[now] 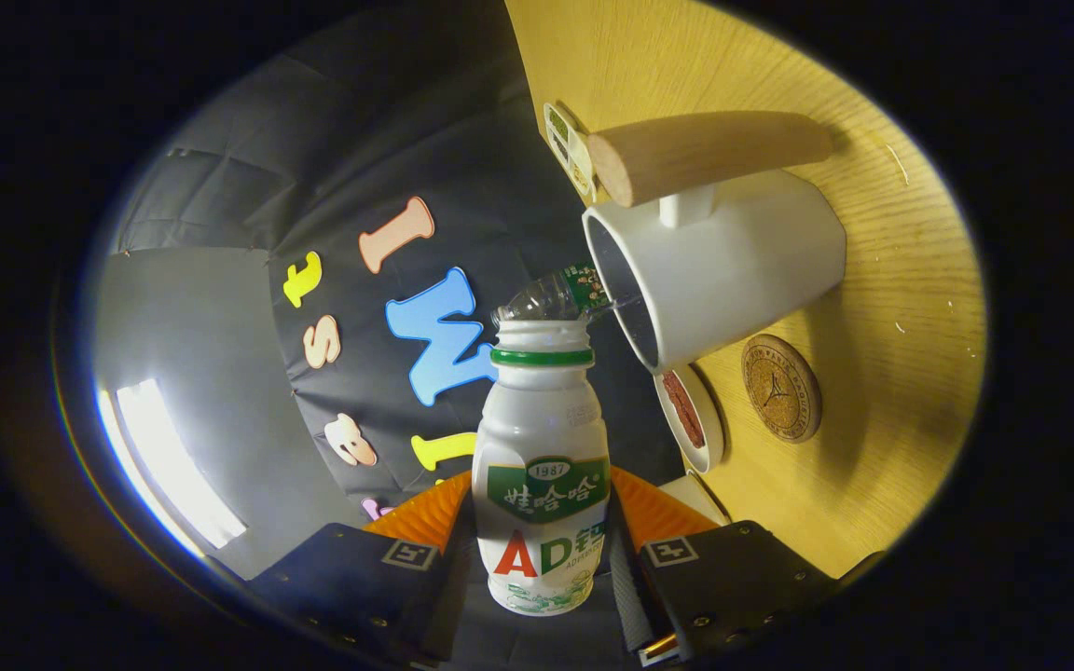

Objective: Take the bottle from table, then pour the juice into the cup, finally place the bottle on the coaster

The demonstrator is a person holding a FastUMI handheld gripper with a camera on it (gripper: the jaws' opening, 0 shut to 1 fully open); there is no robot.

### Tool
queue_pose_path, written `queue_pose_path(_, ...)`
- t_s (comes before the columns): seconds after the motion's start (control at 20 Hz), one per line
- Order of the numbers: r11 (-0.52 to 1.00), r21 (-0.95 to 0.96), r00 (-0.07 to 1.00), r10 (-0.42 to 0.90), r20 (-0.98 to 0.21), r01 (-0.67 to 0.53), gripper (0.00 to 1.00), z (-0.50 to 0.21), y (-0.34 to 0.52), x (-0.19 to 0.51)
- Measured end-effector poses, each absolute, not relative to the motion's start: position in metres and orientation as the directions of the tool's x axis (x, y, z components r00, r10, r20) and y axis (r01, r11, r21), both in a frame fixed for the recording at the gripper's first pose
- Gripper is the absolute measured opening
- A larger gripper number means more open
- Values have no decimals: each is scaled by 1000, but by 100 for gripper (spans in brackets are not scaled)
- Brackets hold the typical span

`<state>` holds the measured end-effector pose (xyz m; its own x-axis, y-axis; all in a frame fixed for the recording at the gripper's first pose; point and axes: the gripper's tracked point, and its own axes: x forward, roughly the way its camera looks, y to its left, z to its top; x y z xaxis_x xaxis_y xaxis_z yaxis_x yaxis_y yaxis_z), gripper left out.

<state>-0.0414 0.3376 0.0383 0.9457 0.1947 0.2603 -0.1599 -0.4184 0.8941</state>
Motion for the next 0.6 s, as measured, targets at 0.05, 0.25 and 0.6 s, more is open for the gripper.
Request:
queue_pose_path(0.05, -420, 893, 945, 197, 262, -160, 66, 38, 338, -41)
queue_pose_path(0.25, -423, 892, 943, 203, 264, -159, 66, 37, 338, -43)
queue_pose_path(0.6, -424, 891, 942, 204, 266, -160, 66, 38, 337, -44)
